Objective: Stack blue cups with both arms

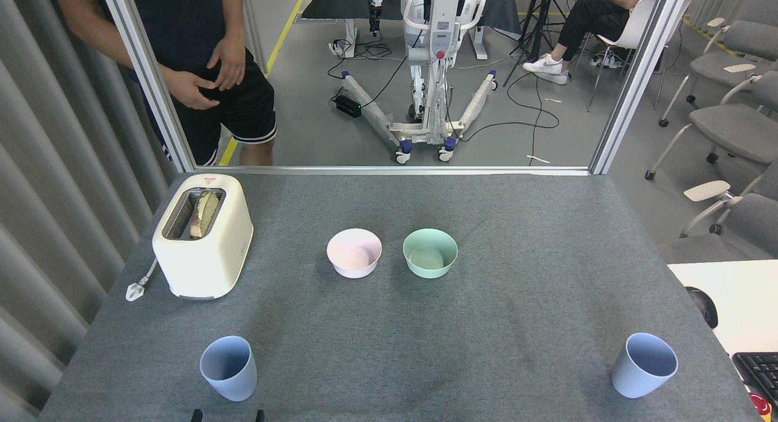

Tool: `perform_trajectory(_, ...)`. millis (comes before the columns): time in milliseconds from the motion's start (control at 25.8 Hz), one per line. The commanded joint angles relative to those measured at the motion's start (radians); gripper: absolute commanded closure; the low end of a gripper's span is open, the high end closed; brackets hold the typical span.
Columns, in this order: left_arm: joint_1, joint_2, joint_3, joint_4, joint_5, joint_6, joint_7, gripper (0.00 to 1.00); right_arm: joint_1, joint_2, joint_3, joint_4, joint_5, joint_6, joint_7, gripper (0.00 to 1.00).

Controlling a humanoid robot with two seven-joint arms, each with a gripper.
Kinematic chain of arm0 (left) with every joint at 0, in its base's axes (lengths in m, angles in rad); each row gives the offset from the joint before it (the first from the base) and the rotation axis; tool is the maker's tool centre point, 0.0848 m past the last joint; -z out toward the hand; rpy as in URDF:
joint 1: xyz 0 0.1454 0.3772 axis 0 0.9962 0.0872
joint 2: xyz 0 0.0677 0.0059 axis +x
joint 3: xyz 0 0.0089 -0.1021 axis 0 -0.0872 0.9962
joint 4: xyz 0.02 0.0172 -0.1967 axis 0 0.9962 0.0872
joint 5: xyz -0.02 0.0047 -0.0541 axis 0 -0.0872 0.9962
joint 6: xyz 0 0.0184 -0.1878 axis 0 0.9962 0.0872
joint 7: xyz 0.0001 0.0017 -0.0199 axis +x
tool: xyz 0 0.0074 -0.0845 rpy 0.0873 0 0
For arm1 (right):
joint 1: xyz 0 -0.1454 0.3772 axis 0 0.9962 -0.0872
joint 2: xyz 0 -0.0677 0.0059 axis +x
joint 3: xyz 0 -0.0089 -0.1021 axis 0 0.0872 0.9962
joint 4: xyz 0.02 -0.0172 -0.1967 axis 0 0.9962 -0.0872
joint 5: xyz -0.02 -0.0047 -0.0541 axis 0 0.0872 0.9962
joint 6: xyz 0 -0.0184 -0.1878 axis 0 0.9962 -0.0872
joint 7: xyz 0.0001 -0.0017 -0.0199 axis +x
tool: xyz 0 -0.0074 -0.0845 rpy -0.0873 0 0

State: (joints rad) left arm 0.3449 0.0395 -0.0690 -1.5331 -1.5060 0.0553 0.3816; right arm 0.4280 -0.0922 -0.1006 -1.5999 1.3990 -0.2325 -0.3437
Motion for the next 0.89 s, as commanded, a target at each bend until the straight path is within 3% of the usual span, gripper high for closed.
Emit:
perform_trajectory(0, -0.001, 0.000, 0.000, 0.002, -0.003, 0.000, 0.000, 0.00, 0.000, 0.000, -0.001, 0.000, 0.000, -0.001, 0.000, 0.00)
perform_trajectory(852, -0.024, -0.006, 0.002, 0.047, 0.006, 0.002, 0.000, 0.00, 0.000, -0.001, -0.005, 0.012, -0.002, 0.001, 0.000, 0.00)
